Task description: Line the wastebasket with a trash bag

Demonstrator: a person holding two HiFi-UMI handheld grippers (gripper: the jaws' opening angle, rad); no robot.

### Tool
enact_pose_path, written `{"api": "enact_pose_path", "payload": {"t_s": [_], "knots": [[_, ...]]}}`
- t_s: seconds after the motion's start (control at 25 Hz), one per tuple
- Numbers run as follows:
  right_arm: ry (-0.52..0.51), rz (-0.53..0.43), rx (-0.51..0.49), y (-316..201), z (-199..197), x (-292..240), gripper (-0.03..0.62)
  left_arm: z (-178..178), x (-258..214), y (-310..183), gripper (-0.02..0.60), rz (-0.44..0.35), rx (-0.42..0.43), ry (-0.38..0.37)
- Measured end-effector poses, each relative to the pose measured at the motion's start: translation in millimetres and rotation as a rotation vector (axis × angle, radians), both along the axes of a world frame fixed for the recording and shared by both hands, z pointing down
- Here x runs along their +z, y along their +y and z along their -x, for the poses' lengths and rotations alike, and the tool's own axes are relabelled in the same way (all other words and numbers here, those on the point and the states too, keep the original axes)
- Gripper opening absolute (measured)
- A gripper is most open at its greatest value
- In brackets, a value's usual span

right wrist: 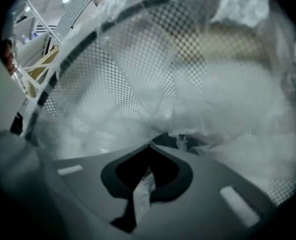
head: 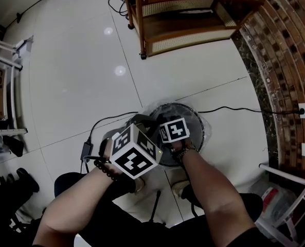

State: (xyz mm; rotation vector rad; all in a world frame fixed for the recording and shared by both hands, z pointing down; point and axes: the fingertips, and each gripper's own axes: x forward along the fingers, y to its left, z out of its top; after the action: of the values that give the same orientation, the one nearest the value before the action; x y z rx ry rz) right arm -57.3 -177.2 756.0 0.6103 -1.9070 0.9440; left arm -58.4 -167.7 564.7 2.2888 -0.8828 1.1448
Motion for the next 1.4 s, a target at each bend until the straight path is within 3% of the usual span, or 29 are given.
{"api": "enact_pose_path", "payload": {"t_s": [0.72, 0.96, 1.2, 1.4], "knots": [[0.018, 0.115, -0.029, 12.9, 9.5, 76.0, 0.002, 2.0, -11.3, -5.5, 0.003, 0.012, 0.004, 0.004], [0.047, 0.142, -0.041, 18.9, 6.4, 98.6, 0.002, 5.0, -1.0, -5.5, 0.003, 0.038, 0.017, -0.035], [-0.023, 0.139, -0.044, 20.8, 22.5, 105.9, 0.002, 5.8, 1.8, -5.6, 0.003, 0.049, 0.027, -0.058], [0.160, 0.151, -0.097, 24.7, -9.6, 122.0, 0.002, 7.3, -0.6, -9.2, 0.003, 0.044, 0.015, -0.056]]}}
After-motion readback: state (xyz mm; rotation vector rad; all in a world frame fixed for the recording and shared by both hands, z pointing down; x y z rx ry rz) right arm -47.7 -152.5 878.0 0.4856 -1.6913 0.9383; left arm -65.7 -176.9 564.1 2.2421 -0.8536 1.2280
